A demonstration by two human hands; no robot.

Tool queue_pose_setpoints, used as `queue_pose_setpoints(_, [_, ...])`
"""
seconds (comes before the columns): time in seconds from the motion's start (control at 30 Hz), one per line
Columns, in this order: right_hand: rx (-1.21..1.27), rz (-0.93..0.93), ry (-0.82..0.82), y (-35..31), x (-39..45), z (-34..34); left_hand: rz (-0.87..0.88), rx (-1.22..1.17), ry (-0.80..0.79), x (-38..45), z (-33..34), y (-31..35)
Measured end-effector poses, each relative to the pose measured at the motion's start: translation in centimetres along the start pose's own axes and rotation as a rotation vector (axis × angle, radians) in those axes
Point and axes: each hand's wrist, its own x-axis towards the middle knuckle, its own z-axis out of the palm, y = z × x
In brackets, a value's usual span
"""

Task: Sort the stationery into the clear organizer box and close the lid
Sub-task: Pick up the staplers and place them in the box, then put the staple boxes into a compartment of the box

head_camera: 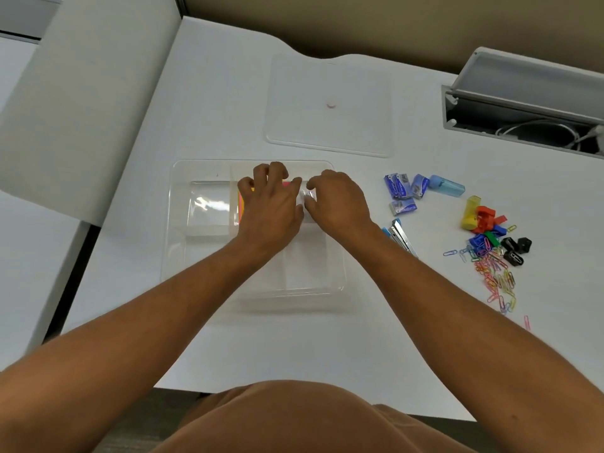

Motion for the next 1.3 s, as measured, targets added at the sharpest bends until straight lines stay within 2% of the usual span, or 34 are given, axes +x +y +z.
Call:
queue_pose_setpoints(0.1, [0.324, 0.038, 0.177, 1.5, -1.8, -1.3, -0.014, -0.177, 0.034, -1.5, -0.7, 2.8])
queue_pose_setpoints(0.17, [0.398, 0.078, 0.289, 3.5, -3.4, -1.9, 0.003, -0.282, 0.054, -2.6, -0.9, 4.9])
queue_pose_setpoints(0.23, [0.409, 0.164, 0.321, 6.1, -5.3, -1.9, 0.052, -0.409, 0.067, -3.7, -0.9, 6.9])
queue_pose_setpoints(0.33, [0.368, 0.302, 0.250, 10.0, -7.8, -1.3, 0.100, -0.667, 0.012, -4.8, -0.7, 10.2])
queue_pose_setpoints(0.43, [0.308, 0.380, 0.120, 12.7, -9.4, -0.4, -0.003, -0.838, -0.104, -5.3, 0.1, 13.5])
queue_pose_setpoints(0.57, [0.263, 0.394, 0.004, 14.7, -10.5, 0.6, -0.153, -0.874, -0.247, -5.5, 1.5, 16.5])
queue_pose_setpoints(0.8, [0.399, 0.399, 0.021, 15.8, -10.4, 0.9, -0.451, -0.895, -0.408, -5.4, 3.2, 18.7])
queue_pose_setpoints(0.93, [0.720, 0.417, 0.087, 15.0, -11.1, -0.5, -0.589, -1.169, -0.319, -5.3, 2.4, 18.9])
queue_pose_setpoints(1.07, [0.894, 0.296, 0.127, 12.3, -10.9, -2.5, -0.642, -1.290, -0.098, -4.8, -0.2, 17.5])
queue_pose_setpoints(1.17, [0.981, 0.136, 0.088, 9.4, -10.0, -3.3, -0.636, -1.225, 0.048, -3.9, -1.9, 14.7])
queue_pose_setpoints(1.3, [0.784, -0.034, 0.025, 6.6, -8.3, -3.0, -0.610, -0.803, 0.205, -2.1, -2.9, 9.6])
